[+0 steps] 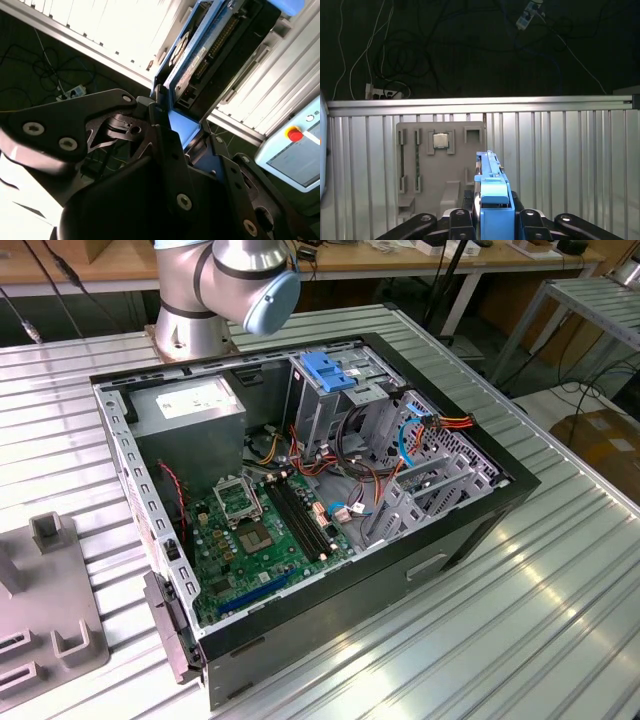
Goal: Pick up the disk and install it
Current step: 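Pick up the disk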
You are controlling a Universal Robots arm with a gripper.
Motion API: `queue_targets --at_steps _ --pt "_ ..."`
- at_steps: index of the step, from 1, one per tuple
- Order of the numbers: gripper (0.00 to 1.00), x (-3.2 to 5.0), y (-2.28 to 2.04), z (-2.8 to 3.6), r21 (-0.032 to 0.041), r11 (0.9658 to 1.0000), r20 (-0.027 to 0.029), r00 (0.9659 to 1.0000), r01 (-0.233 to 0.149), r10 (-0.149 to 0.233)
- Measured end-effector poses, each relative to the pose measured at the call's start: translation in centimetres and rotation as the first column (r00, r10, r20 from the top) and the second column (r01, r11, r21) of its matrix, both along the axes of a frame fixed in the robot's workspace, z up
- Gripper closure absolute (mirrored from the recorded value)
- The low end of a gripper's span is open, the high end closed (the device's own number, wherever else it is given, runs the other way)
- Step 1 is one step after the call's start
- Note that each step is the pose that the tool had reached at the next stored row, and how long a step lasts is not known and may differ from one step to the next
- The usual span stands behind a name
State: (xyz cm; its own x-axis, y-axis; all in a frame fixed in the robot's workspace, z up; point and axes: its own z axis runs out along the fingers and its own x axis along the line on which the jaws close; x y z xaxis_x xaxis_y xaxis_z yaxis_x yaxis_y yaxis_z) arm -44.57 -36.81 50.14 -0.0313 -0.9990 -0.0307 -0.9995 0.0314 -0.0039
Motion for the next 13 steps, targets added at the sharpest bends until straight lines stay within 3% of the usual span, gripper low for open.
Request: queue_targets --at_steps 13 --pt "0.63 2.25 0.0 0.0 0.0 1.0 -0.0001 1.0 0.0 0.0"
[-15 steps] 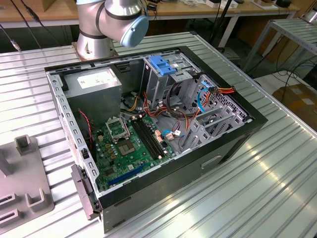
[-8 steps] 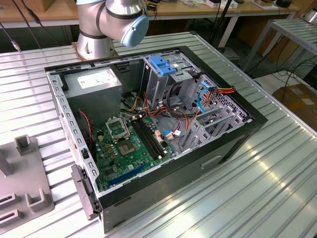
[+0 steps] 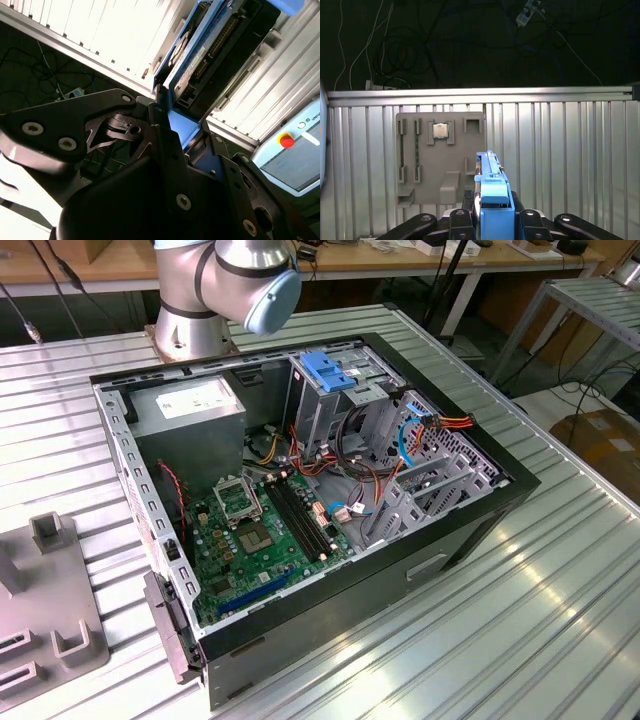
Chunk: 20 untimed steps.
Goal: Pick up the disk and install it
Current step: 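Pick up the disk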
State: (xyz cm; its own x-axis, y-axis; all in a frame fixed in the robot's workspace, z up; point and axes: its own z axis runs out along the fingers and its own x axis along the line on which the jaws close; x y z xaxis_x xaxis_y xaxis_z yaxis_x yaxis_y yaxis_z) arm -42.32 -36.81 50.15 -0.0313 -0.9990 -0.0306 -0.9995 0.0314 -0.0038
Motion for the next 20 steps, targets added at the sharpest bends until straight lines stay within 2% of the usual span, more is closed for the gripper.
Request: queue_targets --at_steps 10,13,20 --pt "0.63 1.57 0.0 0.0 0.0 1.0 -0.0001 1.0 0.0 0.0" --pt "0.63 2.72 0.0 0.0 0.0 1.0 0.0001 1.0 0.0 0.0" --pt "0.63 4.11 0.0 0.0 0.0 1.0 0.0 1.0 0.0 0.0"
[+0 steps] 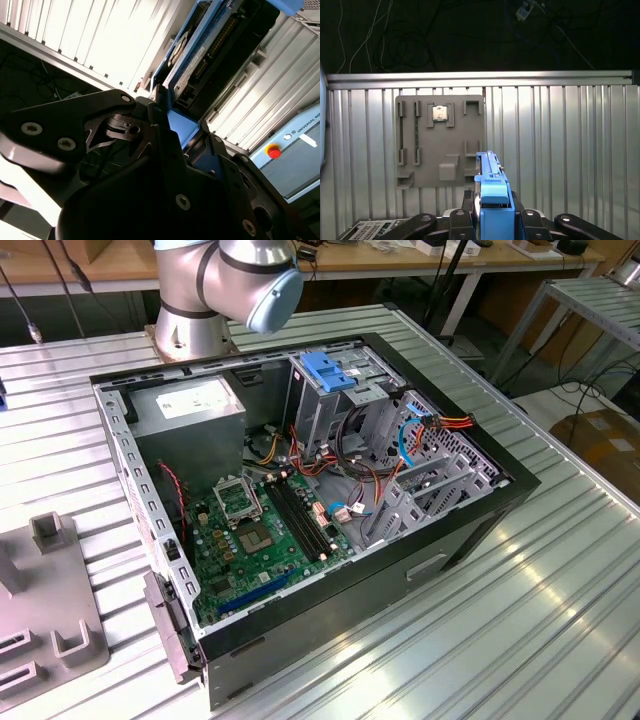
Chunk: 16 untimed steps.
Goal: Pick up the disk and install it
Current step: 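Pick up the disk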
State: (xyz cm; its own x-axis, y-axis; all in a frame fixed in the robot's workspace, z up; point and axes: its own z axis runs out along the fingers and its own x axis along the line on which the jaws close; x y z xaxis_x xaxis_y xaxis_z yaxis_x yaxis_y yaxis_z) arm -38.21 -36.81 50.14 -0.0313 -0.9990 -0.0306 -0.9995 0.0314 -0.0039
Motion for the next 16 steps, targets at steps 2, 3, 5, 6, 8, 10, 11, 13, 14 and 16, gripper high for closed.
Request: queue_targets --at_steps 2,3,5,6,8,10,11,13,14,16 --pt "0.63 0.37 0.0 0.0 0.0 1.0 0.0 1.0 0.0 0.0" --pt "0.63 0.52 0.0 0.0 0.0 1.0 0.0 1.0 0.0 0.0" --pt "0.63 1.28 0.0 0.0 0.0 1.0 0.0001 1.0 0.0 0.0" --pt "0.63 1.59 0.0 0.0 0.0 1.0 0.0 1.0 0.0 0.0" --pt "0.63 2.22 0.0 0.0 0.0 1.0 0.0 1.0 0.0 0.0" --pt "0.63 2.64 0.0 0.0 0.0 1.0 0.0 1.0 0.0 0.0" --pt "0.63 2.91 0.0 0.0 0.0 1.0 -0.0001 1.0 0.0 0.0" --pt "0.63 3.51 0.0 0.0 0.0 1.0 0.0 1.0 0.0 0.0" --pt "0.63 3.77 0.0 0.0 0.0 1.0 0.0 1.0 0.0 0.0" --pt "0.63 4.25 0.0 0.0 0.0 1.0 0.0 1.0 0.0 0.0"
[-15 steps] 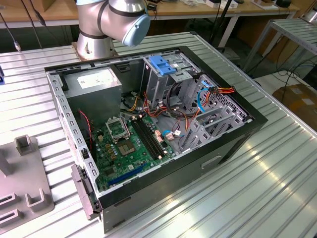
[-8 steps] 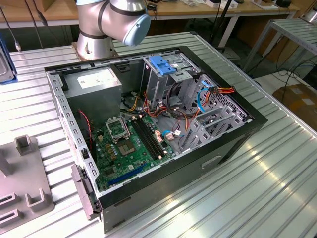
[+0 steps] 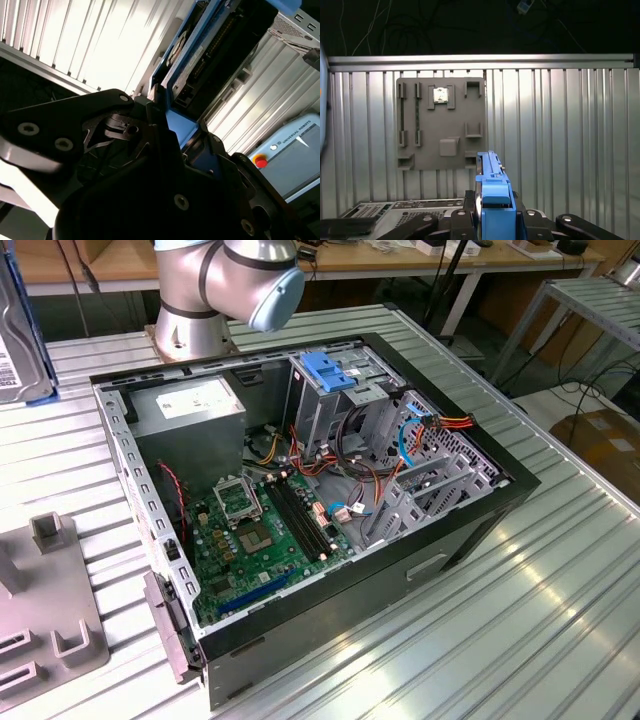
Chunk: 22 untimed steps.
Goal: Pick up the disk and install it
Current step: 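Pick up the disk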
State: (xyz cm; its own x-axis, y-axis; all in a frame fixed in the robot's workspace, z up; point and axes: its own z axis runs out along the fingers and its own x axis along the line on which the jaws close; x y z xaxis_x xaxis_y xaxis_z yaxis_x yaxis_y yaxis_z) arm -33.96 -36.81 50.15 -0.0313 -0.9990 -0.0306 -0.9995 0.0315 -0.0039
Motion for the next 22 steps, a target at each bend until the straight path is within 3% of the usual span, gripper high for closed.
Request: queue_targets --at_steps 7,9,22 --pt "0.63 2.26 0.0 0.0 0.0 1.0 0.0 1.0 0.0 0.0" --pt "0.63 3.3 0.0 0.0 0.0001 1.0 0.0001 1.0 0.0 0.0" --pt "0.63 7.33 0.0 0.0 0.0 1.0 0.0 1.0 0.0 0.0"
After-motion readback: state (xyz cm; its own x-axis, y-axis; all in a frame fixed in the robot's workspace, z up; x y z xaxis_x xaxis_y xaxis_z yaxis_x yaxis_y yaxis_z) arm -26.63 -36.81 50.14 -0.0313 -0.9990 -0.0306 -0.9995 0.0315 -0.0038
